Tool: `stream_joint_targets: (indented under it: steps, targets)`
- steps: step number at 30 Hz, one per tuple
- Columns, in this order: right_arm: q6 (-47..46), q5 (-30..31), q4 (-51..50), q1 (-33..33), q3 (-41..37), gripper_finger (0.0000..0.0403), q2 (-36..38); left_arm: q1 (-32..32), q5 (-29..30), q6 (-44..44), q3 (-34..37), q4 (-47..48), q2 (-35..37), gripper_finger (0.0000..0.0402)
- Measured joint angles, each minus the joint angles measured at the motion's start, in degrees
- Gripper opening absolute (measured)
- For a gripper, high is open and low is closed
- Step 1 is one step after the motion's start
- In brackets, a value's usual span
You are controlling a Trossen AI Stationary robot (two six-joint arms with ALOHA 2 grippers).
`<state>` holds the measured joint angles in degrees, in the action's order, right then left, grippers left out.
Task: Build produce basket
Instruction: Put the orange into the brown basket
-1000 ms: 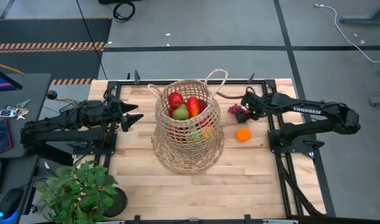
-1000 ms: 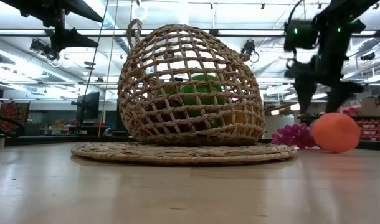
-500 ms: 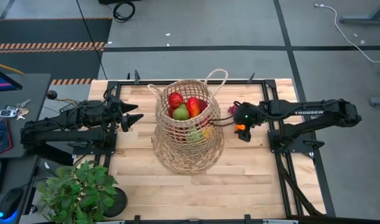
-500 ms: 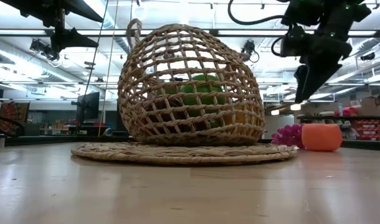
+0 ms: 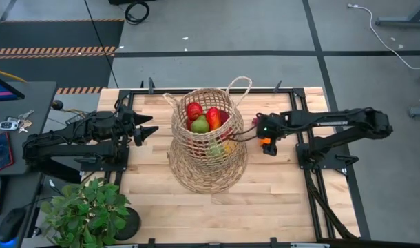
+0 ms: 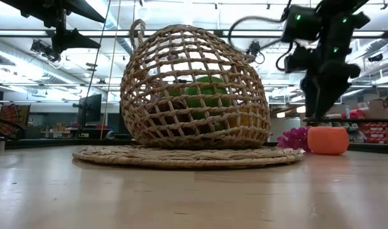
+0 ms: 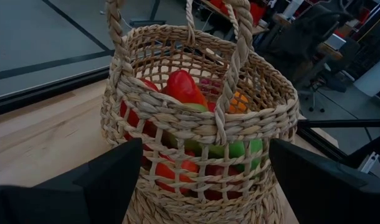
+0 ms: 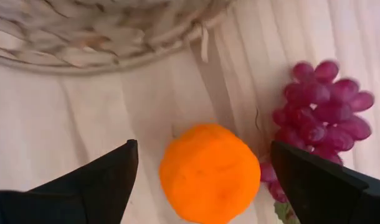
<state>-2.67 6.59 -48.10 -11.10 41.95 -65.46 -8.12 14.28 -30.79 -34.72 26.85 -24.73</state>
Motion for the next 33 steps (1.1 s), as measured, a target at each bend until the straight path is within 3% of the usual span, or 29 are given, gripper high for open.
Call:
stream_joint_targets:
  steps: [7,18,27,33]
  targets:
    - [-0.1,-0.7,-0.4,-1.1,0.0,0.0397,-7.5,0.0,0.0,0.0,0.0,0.0,0.0,0.0357]
    - [0.1,-0.6,-0.4,-2.5,0.0,0.0382,-19.2,0.0,0.0,0.0,0.0,0.0,0.0,0.0357]
    - [0.1,-0.7,-0.7,-2.5,0.1,0.0336,-19.7,0.0,0.0,0.0,0.0,0.0,0.0,0.0357]
    - [0.1,-0.7,-3.6,-2.5,3.1,0.033,-16.6,0.0,0.0,0.0,0.0,0.0,0.0,0.0357]
